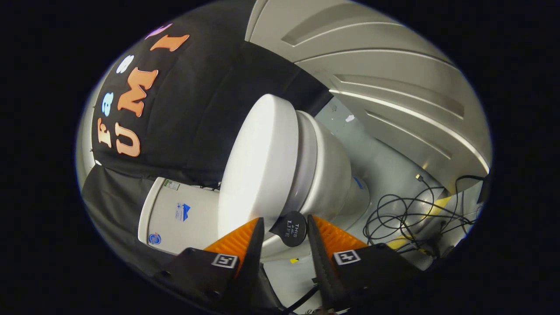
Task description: Open the toilet lid.
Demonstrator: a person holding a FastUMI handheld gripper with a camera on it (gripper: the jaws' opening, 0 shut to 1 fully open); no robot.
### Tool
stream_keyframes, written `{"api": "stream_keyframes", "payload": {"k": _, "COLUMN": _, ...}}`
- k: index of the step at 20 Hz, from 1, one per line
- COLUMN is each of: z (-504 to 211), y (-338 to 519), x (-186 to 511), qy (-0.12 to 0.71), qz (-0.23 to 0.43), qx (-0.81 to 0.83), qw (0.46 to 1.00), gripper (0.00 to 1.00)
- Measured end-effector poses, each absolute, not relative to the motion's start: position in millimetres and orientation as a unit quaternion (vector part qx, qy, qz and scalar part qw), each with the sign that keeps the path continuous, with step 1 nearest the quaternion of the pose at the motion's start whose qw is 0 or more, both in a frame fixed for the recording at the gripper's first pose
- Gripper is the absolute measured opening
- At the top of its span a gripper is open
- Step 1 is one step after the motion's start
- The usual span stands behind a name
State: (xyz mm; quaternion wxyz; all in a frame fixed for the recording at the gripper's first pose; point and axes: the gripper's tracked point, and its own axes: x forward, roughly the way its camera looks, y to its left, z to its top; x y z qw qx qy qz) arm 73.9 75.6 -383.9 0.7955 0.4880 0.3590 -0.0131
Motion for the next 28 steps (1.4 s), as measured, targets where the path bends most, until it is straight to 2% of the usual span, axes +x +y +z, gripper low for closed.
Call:
{"api": "stream_keyframes", "payload": {"k": 4, "z": -387, "y": 75, "x": 77, "qy": 0.353, "qz": -0.016, "qx": 0.505, "qw": 0.788, "gripper": 0.31}}
{"api": "stream_keyframes", "payload": {"k": 7, "z": -375, "y": 75, "x": 75, "qy": 0.340, "qz": -0.003, "qx": 0.519, "qw": 0.784, "gripper": 0.12}}
{"api": "stream_keyframes", "payload": {"k": 9, "z": -378, "y": 77, "x": 75, "qy": 0.332, "qz": 0.003, "qx": 0.529, "qw": 0.781, "gripper": 0.09}}
{"api": "stream_keyframes", "payload": {"k": 18, "z": -377, "y": 77, "x": 77, "qy": 0.323, "qz": -0.021, "qx": 0.549, "qw": 0.771, "gripper": 0.08}}
{"api": "stream_keyframes", "payload": {"k": 21, "z": -376, "y": 77, "x": 77, "qy": 0.309, "qz": -0.025, "qx": 0.598, "qw": 0.739, "gripper": 0.08}}
{"api": "stream_keyframes", "payload": {"k": 28, "z": -368, "y": 71, "x": 80, "qy": 0.298, "qz": -0.045, "qx": 0.527, "qw": 0.794, "gripper": 0.08}}
